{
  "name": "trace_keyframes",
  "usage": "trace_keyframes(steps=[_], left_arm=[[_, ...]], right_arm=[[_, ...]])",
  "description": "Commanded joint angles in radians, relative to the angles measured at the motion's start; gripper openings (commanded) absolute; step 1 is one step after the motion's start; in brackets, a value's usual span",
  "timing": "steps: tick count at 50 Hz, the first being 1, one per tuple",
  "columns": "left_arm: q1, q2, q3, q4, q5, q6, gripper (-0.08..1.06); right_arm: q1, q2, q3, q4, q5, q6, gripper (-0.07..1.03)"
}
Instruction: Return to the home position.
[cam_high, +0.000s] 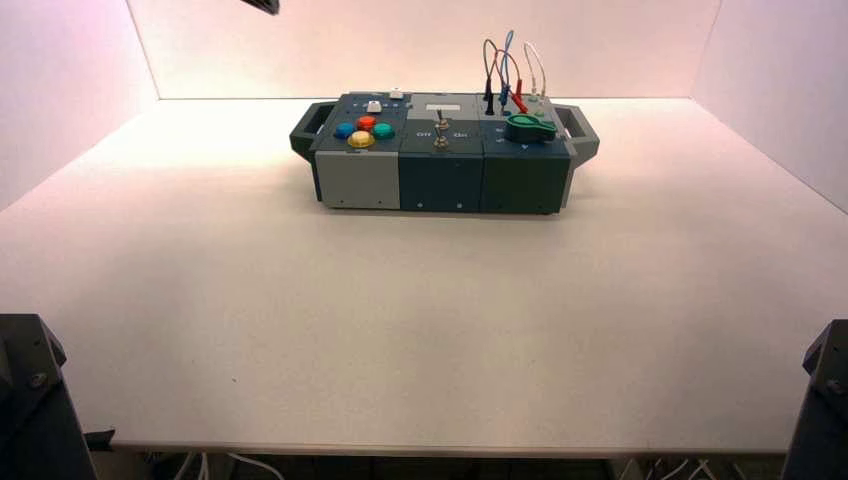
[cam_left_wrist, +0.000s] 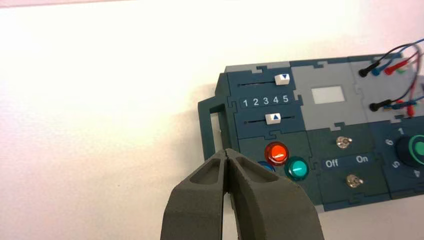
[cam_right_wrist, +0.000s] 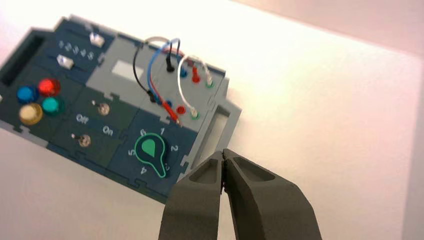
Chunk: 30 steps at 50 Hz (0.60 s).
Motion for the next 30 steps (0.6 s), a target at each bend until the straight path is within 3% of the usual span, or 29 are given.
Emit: trace_keyframes(steps=[1,4,13,24,30], left_arm=[[0.025,-0.1,0.04,0.002,-0.048,0.002,-0.03],[0.055,-0.19,0.103,0.002,-0.095,0.003,-0.03],[0.097,-0.302,0.175,0.006,-0.129,0.009,-0.03],[0.11,-0.4,0.252,0.009,-0.129,0.078,-0.03],[0.115,-0.428,0.281,0.011,-0.129,0.086,-0.03]], right_arm=[[-0.018,-0.089,0.015,0.003,-0.043,0.0,-0.02],[-0.025,-0.17,0.058,0.003,-0.051,0.0,-0.02],[-0.04,-0.281,0.132,0.005,-0.077,0.014,-0.02],[-0.121,-0.416,0.225,0.008,-0.114,0.029,-0.02],[-0.138,-0.466,0.258,0.008,-0.118,0.029,-0.02]])
